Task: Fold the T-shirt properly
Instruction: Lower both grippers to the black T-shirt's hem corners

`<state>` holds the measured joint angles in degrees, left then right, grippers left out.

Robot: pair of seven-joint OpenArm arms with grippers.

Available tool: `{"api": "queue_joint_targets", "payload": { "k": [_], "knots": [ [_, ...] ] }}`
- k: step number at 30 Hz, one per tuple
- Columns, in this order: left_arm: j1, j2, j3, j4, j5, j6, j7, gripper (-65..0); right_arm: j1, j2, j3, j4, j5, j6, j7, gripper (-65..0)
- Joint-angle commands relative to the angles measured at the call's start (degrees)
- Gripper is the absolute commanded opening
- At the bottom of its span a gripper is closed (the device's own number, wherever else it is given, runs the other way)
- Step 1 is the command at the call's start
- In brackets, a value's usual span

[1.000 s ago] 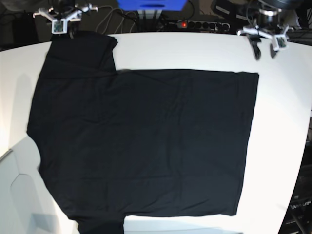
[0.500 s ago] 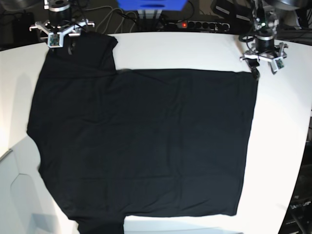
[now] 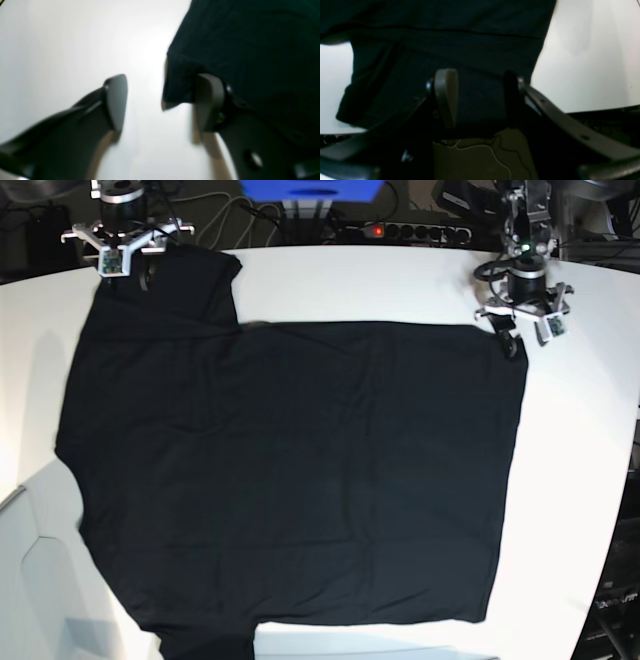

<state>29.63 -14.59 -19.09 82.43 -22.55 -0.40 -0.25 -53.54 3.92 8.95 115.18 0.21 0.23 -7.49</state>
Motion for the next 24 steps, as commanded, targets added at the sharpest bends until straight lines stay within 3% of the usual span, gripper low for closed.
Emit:
{"api": "queue_joint_targets", "payload": {
  "k": [1,8,18,22,24],
  "knots": [
    [0.31,-0.58,-0.20,0.42,-0.09,0.01,0.38,-32.3,-0.84,0.16,0.24,0.82,-0.16,0.17,1.46,-34.8],
    [0.31,-0.49,-0.20,0.51,-0.27,0.01,0.38,-64.5,-0.84,0.16,0.24,0.82,-0.16,0.17,1.46,-34.8],
    [3.12,-0.49,-0.82,4.82,-0.27,0.01,0.38,-64.9,1.45,0.25,3.40,0.74,-0.16,0.61,-0.82,-34.4],
    [3.91,-0.49,-0.82,5.61,-0.27,0.01,0.38,-64.9,6.99,-0.19,5.60,0.65,-0.16,7.99,-8.12,-34.4],
    [4.00,-0.49,-0.82,5.61,-0.27,0.01,0.38,-64.9,9.71,-0.80,7.80,0.47,-0.16,9.84,-11.28,-34.4]
  ]
}}
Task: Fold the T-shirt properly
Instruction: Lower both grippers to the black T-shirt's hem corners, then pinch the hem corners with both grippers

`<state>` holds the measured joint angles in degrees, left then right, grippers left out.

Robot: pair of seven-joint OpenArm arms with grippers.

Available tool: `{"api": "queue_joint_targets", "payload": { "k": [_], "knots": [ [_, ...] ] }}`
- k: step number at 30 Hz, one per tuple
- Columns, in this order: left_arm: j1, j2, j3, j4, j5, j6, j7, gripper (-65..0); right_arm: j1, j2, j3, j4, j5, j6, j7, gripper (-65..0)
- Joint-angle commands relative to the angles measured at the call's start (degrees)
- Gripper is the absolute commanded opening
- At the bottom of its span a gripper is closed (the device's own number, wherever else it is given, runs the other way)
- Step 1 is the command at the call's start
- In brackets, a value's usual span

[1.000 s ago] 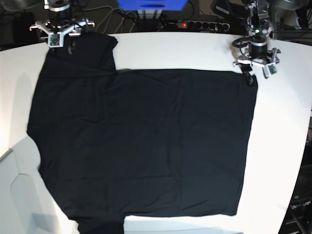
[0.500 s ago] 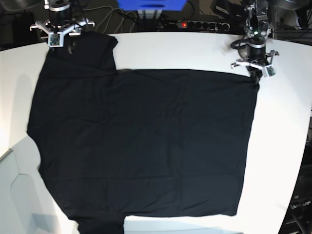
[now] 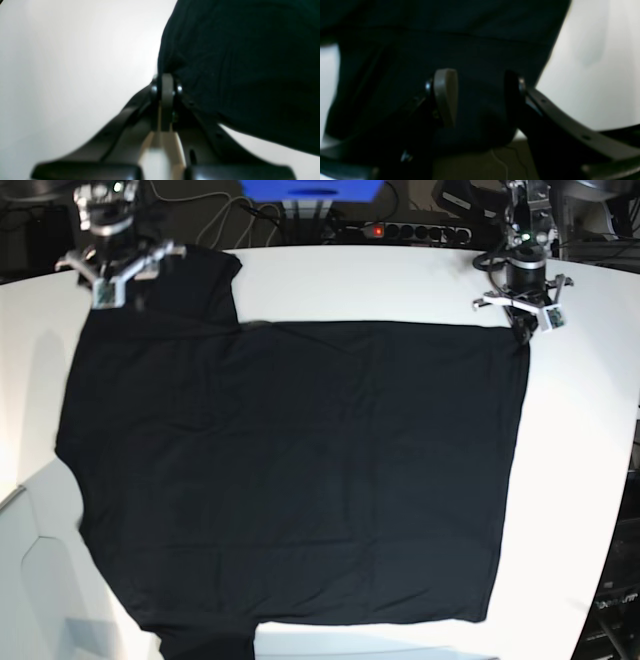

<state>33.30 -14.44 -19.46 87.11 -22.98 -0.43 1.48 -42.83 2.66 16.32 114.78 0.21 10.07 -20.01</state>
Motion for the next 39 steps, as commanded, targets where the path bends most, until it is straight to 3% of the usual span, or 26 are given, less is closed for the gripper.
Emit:
{"api": "queue_joint_targets", "payload": {
  "k": [1,10,29,32,37,39],
  "knots": [
    [0.42,-0.64,-0.45,0.85,0.17,0.03,-1.34,-64.9,0.59,-0.24,1.49,0.51,-0.16,0.44,-0.25,-34.4],
    [0.50,-0.64,-0.45,0.49,0.26,0.03,-1.34,-64.9,7.36,-0.59,10.89,-4.94,-0.16,6.86,-4.83,-34.3],
    [0.50,-0.64,-0.45,0.49,0.70,0.03,-1.34,-64.9,8.94,-0.15,10.72,-15.66,-0.08,7.12,-4.56,-33.3],
    [0.50,-0.64,-0.45,0.49,0.70,0.03,-1.34,-64.9,8.67,-0.15,10.63,-15.40,-0.08,7.21,-4.56,-40.3],
    [0.50,-0.64,-0.45,0.76,0.70,0.03,-1.34,-64.9,9.03,-0.33,11.16,-15.31,-0.08,12.04,-4.56,-65.0],
    [0.50,-0.64,-0.45,0.93,0.70,0.12,-1.34,-64.9,9.03,-0.24,11.16,-15.22,-0.08,12.66,-4.56,-65.0]
  ]
}}
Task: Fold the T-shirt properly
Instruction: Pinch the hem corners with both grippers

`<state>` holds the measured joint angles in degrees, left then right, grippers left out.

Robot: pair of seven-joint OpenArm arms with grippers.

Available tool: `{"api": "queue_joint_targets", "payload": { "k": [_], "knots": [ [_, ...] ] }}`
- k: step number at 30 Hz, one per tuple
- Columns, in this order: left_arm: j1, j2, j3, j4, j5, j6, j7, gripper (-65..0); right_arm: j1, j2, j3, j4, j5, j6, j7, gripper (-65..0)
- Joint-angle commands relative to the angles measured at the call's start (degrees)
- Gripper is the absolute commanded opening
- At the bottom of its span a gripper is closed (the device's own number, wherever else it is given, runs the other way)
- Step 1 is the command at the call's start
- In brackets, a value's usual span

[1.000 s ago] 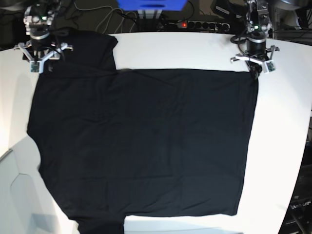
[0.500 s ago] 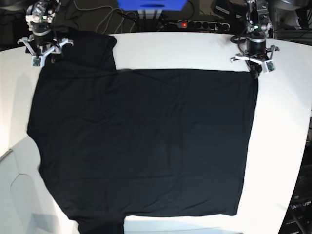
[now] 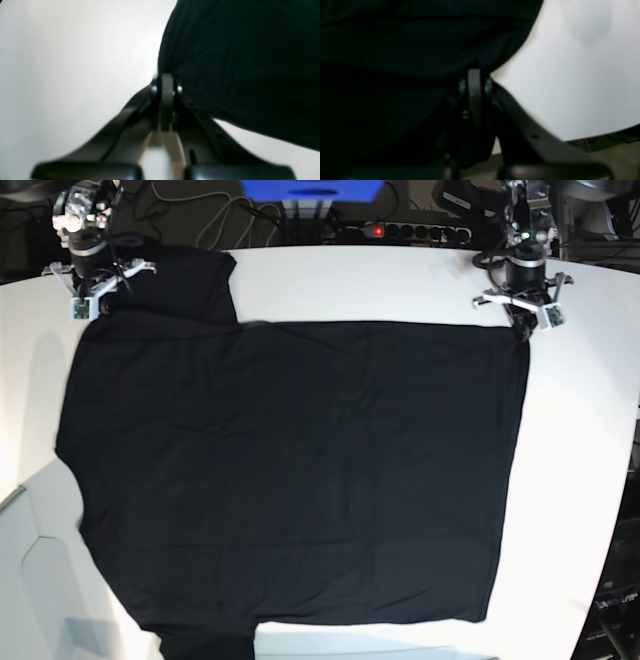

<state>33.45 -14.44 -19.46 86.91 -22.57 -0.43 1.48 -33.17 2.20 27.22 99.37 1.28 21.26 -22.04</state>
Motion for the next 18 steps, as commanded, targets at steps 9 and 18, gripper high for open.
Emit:
{"api": "queue_joint_targets", "payload": {
  "k": [9,18],
  "knots": [
    [1.67,-0.38,-3.79,4.03,0.28,0.12,-1.34,-64.9,-1.25,-1.01,1.57,10.83,-0.97,1.65,-2.44,-65.0],
    [1.76,-0.38,-4.93,9.39,0.28,0.21,-1.34,-64.9,0.51,-1.10,2.27,16.28,-0.97,1.65,-2.35,-65.0]
  ]
}}
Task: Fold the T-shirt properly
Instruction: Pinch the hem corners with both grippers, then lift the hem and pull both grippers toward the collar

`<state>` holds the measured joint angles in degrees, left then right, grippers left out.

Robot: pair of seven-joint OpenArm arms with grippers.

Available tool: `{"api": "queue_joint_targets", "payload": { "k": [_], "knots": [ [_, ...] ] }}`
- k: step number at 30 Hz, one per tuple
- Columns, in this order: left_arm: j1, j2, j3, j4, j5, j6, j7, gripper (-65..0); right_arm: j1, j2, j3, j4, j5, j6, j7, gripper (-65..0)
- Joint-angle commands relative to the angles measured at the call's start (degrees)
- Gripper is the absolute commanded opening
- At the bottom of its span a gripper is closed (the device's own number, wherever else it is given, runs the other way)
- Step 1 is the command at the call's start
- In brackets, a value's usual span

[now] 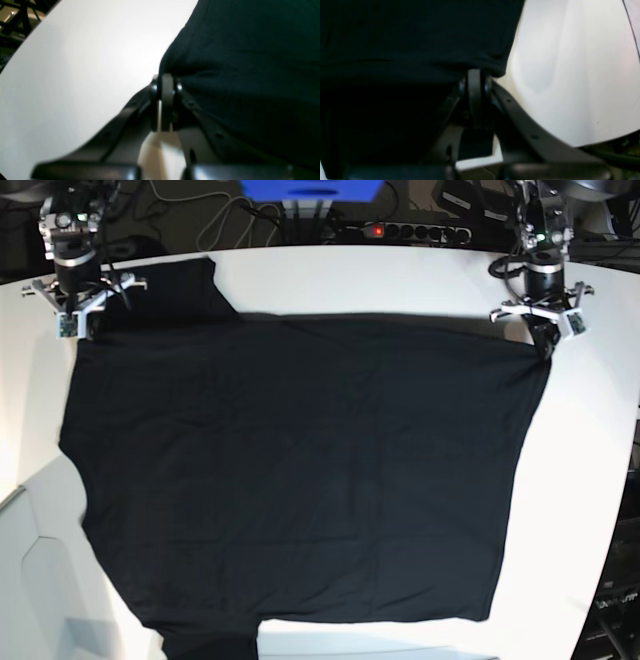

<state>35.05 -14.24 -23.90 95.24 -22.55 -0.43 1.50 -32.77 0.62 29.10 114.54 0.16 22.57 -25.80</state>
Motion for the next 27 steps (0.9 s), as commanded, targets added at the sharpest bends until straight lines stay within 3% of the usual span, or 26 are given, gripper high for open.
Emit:
{"api": "queue_joint_targets", "payload": {
  "k": [1,12,17,21,27],
  "knots": [
    [-0.19,-0.75,-0.50,1.42,0.26,0.21,-1.37,-64.9,0.82,0.48,0.39,1.02,0.14,0.33,1.41,-65.0],
    [-9.60,-0.84,-0.50,0.54,0.35,0.21,-1.19,-64.9,13.21,1.88,-0.14,0.49,-0.03,0.33,0.70,-65.0],
    [-17.25,-0.84,-0.50,0.36,0.35,0.21,6.46,-64.9,20.60,2.41,-0.66,-3.29,-0.12,0.33,0.70,-65.0],
    [-24.10,-0.66,-0.50,0.27,0.35,0.21,13.05,-64.9,26.84,5.22,-2.68,-8.91,-0.12,0.33,0.70,-65.0],
    [-32.28,-0.57,-0.41,-1.31,0.35,0.21,18.33,-64.9,36.07,8.56,-5.59,-18.76,-0.12,0.25,0.70,-65.0]
  ]
}}
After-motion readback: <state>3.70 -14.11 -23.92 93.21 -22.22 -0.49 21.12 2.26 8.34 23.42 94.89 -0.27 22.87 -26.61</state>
